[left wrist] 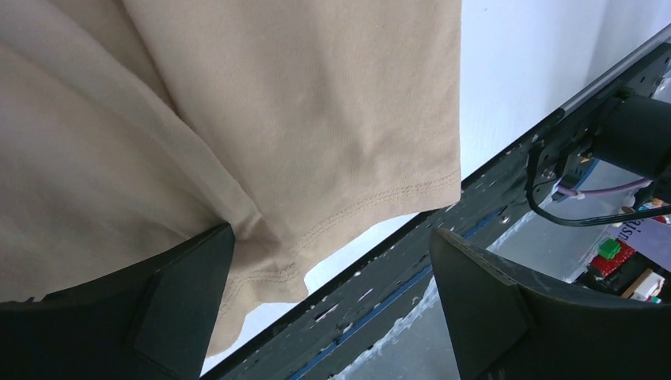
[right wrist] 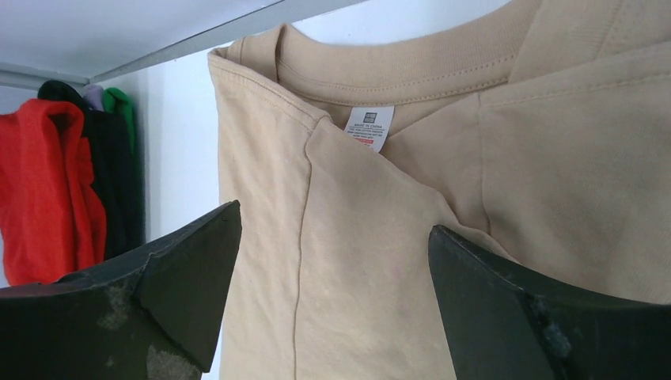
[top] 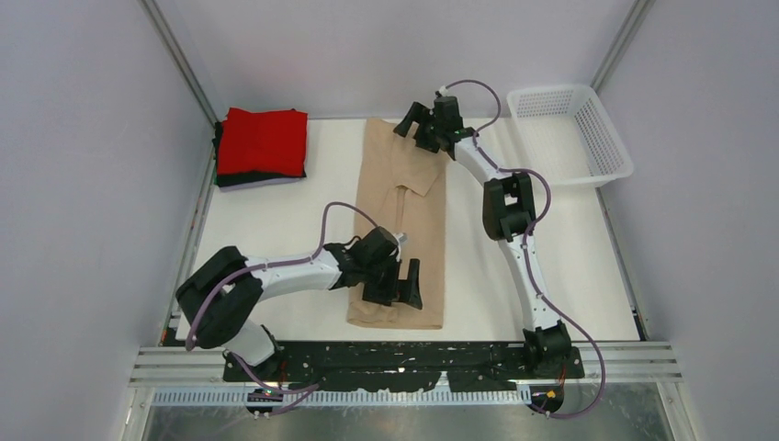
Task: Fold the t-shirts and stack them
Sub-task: Rotate the tshirt 90 degrees
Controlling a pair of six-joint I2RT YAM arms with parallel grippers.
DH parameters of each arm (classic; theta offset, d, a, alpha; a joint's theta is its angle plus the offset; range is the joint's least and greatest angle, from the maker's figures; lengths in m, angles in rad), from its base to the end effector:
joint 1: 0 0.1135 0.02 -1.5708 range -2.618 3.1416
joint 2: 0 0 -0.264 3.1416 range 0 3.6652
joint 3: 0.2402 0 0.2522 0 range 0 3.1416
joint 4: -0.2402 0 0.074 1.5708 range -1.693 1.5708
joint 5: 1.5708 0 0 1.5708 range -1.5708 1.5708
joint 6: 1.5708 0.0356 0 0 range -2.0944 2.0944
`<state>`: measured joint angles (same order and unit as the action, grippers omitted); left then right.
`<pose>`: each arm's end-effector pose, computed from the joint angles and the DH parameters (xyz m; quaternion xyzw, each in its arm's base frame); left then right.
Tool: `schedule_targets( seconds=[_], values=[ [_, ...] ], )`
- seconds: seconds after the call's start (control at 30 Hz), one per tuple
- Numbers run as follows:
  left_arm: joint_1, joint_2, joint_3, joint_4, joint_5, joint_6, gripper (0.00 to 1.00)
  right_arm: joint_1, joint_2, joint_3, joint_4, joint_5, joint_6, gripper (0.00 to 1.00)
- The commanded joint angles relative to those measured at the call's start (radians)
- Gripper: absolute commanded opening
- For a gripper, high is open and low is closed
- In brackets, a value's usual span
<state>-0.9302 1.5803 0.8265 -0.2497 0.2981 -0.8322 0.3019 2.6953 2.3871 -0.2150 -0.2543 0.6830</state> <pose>0.1710 -0.2469 0.1625 0.0880 0.9462 -0.3042 0.0661 0.5737 0.1881 0.1561 0.1004 0.8554 0.3313 0.3853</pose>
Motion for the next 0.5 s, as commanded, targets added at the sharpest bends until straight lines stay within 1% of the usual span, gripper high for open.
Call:
schedule_targets(
  seconds=[0.0, 0.07, 0.17, 0.23, 0.3, 0.33, 0.37, 0.43, 0.47],
  values=[
    [-0.015, -0.084, -0.108, -0.09, -0.019, 0.032, 1.0, -0.007, -0.079, 0.036, 0.008, 0.057, -0.157, 0.96],
    [-0.052, -0.146, -0.108, -0.129, -0.046, 0.049, 0.99, -0.005, -0.132, 0.038, -0.021, 0.069, -0.211, 0.96],
    [-0.123, -0.26, -0.069, -0.24, -0.154, 0.1, 1.0, -0.006, -0.212, 0.018, -0.066, 0.073, -0.287, 0.95],
    [-0.134, -0.326, -0.056, -0.289, -0.192, 0.119, 1.0, -0.004, -0.29, -0.036, -0.077, 0.068, -0.317, 0.96],
    [-0.13, -0.385, -0.061, -0.319, -0.251, 0.126, 1.0, 0.004, -0.378, -0.123, -0.073, 0.074, -0.351, 0.96],
    [-0.123, -0.411, -0.061, -0.342, -0.279, 0.127, 1.0, 0.009, -0.439, -0.198, -0.061, 0.101, -0.384, 0.96],
    [-0.11, -0.435, -0.064, -0.363, -0.288, 0.124, 1.0, 0.019, -0.472, -0.233, -0.056, 0.121, -0.402, 0.95],
    [-0.067, -0.483, -0.085, -0.388, -0.327, 0.121, 0.99, 0.029, -0.601, -0.354, -0.052, 0.192, -0.438, 0.95],
    [-0.039, -0.507, -0.103, -0.393, -0.329, 0.118, 1.0, 0.032, -0.64, -0.452, -0.033, 0.22, -0.441, 0.95]
  ],
)
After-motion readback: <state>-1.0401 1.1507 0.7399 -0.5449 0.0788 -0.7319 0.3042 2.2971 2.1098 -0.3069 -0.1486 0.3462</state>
